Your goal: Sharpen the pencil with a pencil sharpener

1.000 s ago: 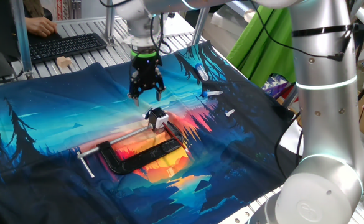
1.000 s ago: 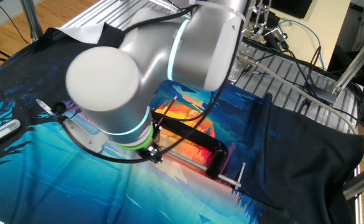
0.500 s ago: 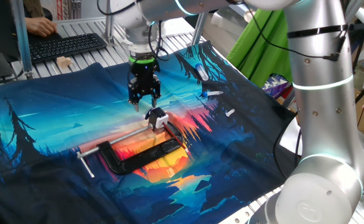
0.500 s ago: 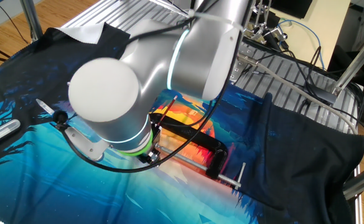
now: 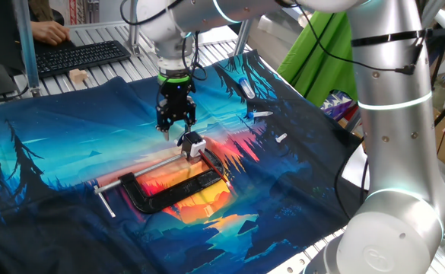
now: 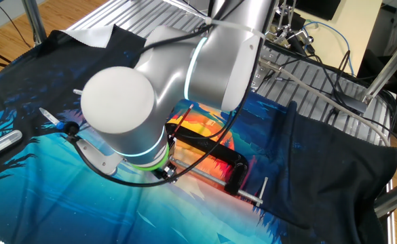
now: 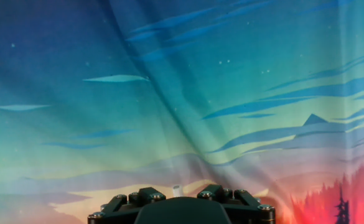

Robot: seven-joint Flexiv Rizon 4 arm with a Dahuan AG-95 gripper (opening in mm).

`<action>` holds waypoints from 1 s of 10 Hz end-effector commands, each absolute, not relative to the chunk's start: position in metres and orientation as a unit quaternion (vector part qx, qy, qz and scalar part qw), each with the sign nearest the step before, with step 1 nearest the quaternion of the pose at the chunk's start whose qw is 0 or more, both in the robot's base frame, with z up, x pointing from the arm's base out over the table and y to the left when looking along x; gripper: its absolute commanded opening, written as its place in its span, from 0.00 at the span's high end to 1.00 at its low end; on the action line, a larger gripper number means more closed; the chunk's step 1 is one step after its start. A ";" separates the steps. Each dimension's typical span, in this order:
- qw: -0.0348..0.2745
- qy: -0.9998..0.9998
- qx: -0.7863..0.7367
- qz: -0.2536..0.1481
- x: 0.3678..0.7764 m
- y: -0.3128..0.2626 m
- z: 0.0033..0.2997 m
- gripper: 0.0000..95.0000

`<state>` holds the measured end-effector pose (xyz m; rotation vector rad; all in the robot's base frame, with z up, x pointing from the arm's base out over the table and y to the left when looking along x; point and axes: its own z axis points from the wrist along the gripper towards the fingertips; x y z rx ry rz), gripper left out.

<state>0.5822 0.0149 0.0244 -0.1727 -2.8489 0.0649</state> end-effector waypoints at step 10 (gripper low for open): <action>0.150 -0.987 -0.055 0.023 0.582 0.015 0.013 0.60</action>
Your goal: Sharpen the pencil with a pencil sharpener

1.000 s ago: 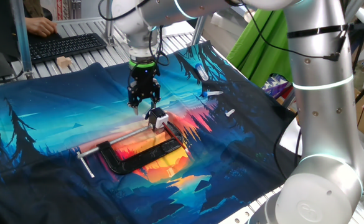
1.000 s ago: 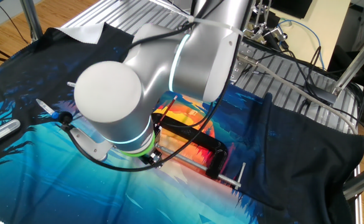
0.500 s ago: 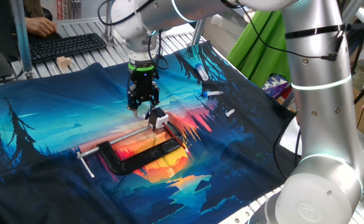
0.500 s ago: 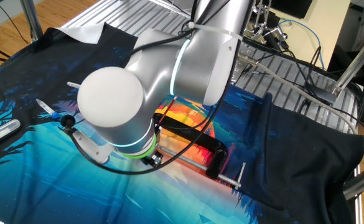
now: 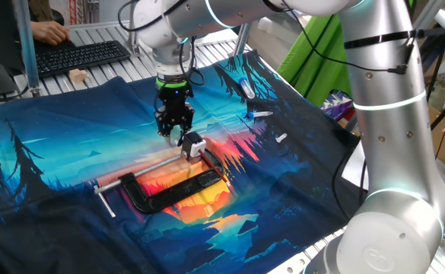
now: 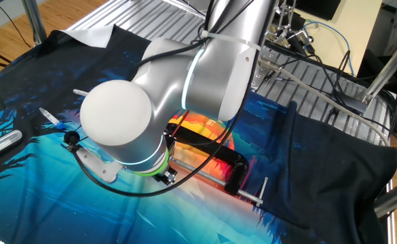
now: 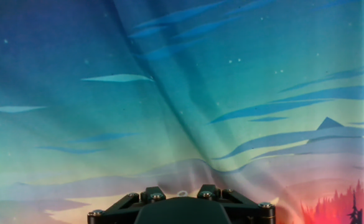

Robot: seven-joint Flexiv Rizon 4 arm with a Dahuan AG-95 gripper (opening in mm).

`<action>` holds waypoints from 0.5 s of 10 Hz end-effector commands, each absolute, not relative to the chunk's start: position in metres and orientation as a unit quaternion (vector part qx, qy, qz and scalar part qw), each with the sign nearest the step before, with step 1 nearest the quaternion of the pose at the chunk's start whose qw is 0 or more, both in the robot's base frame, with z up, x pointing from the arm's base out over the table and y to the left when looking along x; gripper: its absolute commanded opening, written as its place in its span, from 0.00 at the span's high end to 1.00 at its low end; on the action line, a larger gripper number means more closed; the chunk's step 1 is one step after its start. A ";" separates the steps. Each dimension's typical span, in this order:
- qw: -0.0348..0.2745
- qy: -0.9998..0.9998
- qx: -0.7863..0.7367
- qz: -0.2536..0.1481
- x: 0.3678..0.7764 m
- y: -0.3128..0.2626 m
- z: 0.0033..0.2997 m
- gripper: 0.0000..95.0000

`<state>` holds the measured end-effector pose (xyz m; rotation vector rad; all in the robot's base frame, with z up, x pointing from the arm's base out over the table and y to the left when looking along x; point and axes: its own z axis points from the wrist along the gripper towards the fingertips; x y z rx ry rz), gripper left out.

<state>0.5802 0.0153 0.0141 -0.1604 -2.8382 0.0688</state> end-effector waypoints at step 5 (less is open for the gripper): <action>0.150 -0.987 -0.048 0.022 0.586 0.016 0.011 0.60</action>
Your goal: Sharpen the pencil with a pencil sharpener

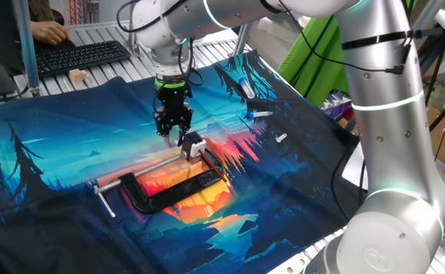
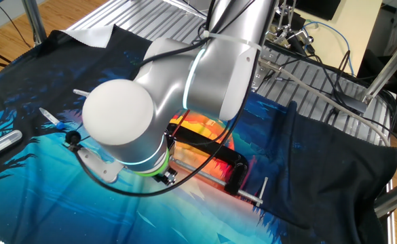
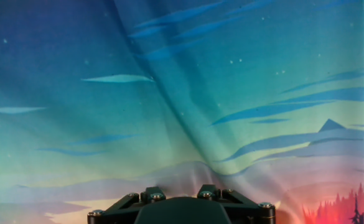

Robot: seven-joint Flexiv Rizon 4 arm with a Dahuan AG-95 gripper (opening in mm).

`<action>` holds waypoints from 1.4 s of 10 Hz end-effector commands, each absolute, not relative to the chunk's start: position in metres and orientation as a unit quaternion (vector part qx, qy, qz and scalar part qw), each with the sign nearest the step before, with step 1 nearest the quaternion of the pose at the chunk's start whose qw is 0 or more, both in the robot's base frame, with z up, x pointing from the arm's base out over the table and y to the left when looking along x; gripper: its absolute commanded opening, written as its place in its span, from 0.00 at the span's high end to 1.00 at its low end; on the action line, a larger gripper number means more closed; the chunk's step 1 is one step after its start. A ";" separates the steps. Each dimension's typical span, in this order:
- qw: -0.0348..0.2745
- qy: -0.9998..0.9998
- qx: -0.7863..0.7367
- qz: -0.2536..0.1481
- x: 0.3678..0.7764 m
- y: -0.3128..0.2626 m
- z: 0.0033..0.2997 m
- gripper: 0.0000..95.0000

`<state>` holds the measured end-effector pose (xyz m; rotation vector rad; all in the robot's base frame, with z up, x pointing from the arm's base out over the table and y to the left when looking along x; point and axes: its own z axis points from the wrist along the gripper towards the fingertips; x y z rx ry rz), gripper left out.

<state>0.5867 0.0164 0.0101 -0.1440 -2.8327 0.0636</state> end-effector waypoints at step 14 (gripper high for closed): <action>0.167 -0.985 0.027 0.017 0.586 0.016 0.011 0.80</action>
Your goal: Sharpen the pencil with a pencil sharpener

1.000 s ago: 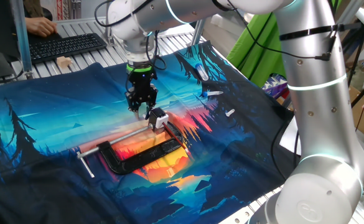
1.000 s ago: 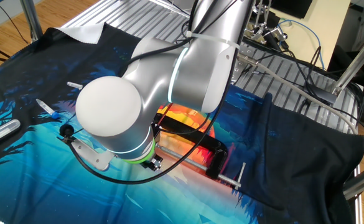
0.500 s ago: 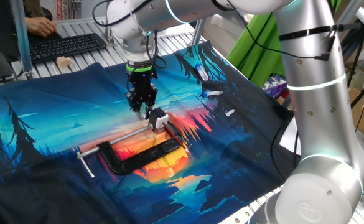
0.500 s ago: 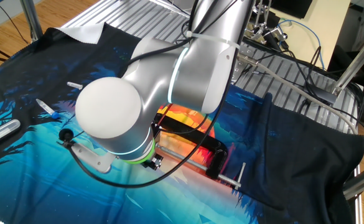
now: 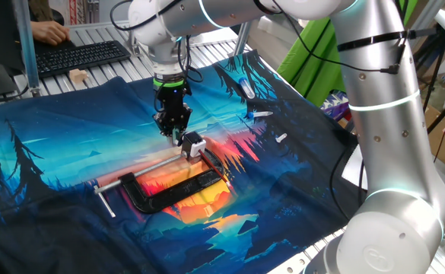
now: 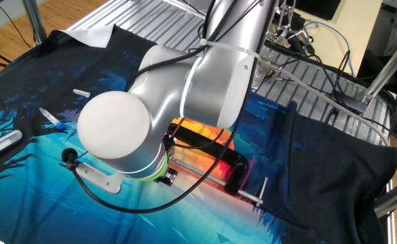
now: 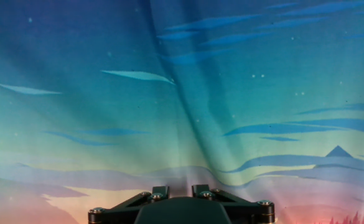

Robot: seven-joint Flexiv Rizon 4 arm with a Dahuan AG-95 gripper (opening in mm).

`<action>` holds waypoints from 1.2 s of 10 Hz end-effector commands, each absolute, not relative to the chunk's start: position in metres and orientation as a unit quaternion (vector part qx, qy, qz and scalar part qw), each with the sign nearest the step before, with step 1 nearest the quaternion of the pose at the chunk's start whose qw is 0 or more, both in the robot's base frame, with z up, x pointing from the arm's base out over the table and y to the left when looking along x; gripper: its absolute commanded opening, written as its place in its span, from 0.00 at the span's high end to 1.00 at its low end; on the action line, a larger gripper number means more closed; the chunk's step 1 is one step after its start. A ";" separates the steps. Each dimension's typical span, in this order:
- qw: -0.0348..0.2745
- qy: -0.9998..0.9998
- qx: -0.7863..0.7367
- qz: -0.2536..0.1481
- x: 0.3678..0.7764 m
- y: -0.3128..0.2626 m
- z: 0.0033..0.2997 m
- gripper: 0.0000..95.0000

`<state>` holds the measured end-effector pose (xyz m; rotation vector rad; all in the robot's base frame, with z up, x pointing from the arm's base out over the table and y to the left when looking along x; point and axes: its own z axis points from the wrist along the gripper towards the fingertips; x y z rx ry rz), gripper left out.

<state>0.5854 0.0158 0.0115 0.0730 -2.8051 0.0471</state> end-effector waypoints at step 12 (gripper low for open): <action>0.163 -0.986 0.038 0.022 0.589 0.009 0.008 1.00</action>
